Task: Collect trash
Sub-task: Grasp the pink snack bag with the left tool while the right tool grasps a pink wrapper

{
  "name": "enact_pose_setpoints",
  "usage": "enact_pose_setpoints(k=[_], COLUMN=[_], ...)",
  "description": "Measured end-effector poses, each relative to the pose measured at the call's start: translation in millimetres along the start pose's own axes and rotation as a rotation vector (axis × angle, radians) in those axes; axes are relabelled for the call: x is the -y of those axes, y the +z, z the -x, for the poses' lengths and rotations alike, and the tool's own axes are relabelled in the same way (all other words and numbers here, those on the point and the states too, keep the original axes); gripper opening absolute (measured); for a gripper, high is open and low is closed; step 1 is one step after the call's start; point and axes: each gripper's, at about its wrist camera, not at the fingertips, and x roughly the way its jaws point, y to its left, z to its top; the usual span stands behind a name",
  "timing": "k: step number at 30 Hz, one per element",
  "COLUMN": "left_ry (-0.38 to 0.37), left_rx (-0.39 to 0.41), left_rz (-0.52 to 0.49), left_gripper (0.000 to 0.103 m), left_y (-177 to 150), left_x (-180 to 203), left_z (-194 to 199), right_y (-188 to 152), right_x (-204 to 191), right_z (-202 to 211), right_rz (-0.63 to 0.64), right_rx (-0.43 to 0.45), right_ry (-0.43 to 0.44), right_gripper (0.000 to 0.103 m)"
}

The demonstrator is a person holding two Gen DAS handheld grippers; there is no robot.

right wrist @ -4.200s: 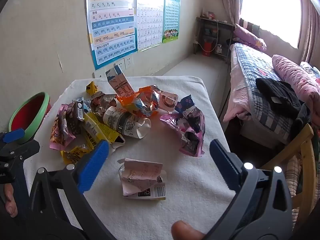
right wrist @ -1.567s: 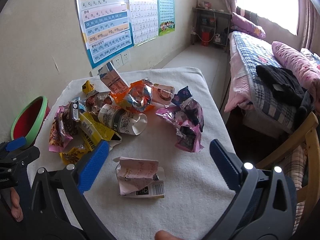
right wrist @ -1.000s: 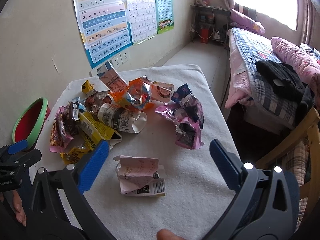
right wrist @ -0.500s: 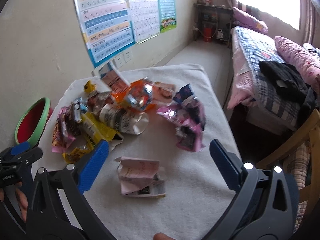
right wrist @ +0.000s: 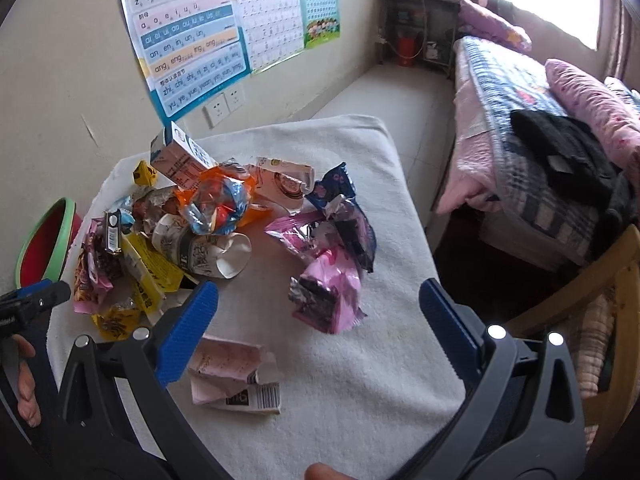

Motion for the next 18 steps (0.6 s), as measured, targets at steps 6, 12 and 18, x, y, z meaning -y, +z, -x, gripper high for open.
enact_pose_setpoints(k=[6,12,18], left_ry=[0.026,0.016,-0.02], left_rx=[-0.042,-0.081,-0.13], left_rz=[0.05,0.087,0.126], left_gripper=[0.094,0.086,0.061], left_y=[12.5,22.5,25.4], left_x=[-10.3,-15.2,-22.3], left_z=[-17.8,-38.3,-57.7], right_y=[0.6,2.5,6.5], right_x=[-2.3,-1.3,4.5], right_z=[-20.7,-31.7,-44.4], right_rz=[0.018,0.014,0.01], right_rx=[-0.043,-0.067,-0.094], right_ry=[0.013,0.012,0.007], right_gripper=[0.099,0.093,0.074])
